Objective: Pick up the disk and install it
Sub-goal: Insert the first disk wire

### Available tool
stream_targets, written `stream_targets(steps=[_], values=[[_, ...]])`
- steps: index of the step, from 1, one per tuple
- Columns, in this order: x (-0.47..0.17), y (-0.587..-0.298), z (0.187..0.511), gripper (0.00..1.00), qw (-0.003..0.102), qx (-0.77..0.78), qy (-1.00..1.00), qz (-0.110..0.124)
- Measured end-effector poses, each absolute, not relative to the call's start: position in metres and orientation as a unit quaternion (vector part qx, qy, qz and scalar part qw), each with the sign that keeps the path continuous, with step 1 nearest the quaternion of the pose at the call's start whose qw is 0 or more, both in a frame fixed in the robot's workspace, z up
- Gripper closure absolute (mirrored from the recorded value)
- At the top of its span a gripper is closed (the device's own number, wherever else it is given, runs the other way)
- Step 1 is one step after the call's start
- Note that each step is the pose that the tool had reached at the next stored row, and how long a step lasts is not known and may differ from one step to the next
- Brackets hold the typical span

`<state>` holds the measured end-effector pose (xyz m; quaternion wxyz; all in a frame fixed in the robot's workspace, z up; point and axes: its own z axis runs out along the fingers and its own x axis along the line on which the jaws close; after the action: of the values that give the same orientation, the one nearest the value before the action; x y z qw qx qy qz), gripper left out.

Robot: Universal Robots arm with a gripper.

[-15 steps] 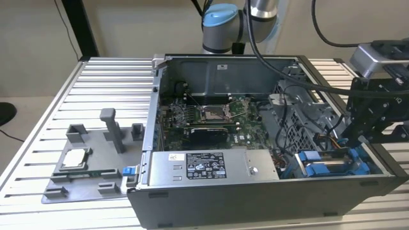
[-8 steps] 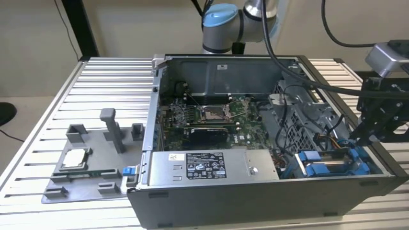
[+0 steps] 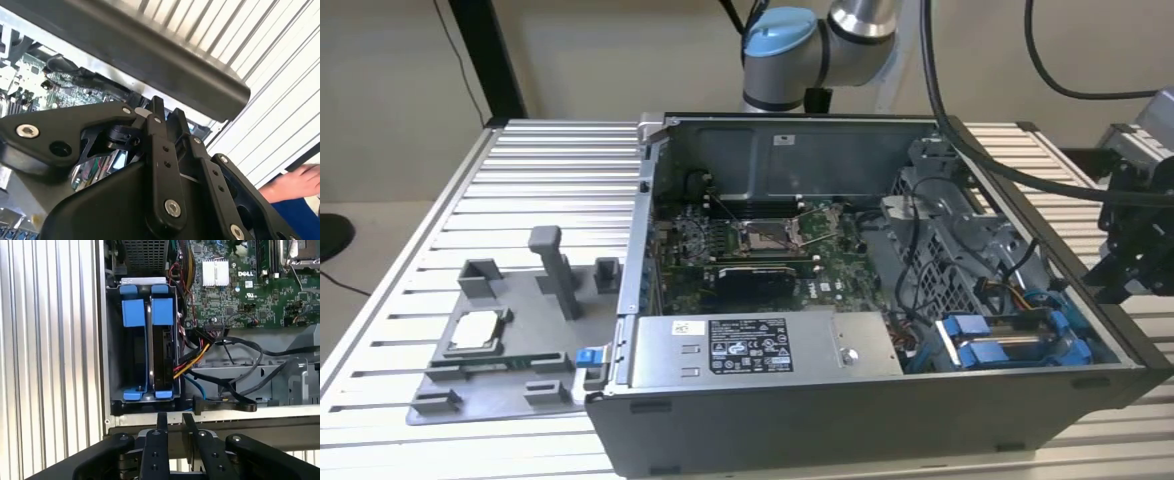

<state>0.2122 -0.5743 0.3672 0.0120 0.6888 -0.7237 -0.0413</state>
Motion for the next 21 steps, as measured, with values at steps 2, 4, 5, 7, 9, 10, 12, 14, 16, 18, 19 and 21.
stream_targets(steps=[2,4,5,7,9,10,12,14,16,18,19,21], values=[[0.2134,-0.5743,0.3673,0.0,0.012,0.689,-0.724,-0.041],[0.2134,-0.5743,0.3673,0.0,0.012,0.689,-0.724,-0.041],[0.2134,-0.5743,0.3673,0.0,0.012,0.689,-0.724,-0.041],[0.213,-0.5743,0.3672,0.0,0.012,0.689,-0.724,-0.042],[0.2104,-0.5743,0.3673,0.0,0.012,0.688,-0.724,-0.042],[0.2085,-0.5743,0.3674,0.0,0.011,0.688,-0.724,-0.043],[0.2049,-0.5742,0.3675,0.0,0.009,0.687,-0.725,-0.045],[0.2036,-0.5738,0.3675,0.0,0.008,0.686,-0.726,-0.046],[0.2036,-0.5732,0.3673,0.0,0.006,0.685,-0.727,-0.047],[0.2035,-0.5724,0.3675,0.0,0.005,0.683,-0.729,-0.049],[0.2035,-0.5722,0.3675,0.0,0.004,0.683,-0.729,-0.049],[0.2035,-0.5722,0.3675,0.0,0.005,0.683,-0.729,-0.049]])
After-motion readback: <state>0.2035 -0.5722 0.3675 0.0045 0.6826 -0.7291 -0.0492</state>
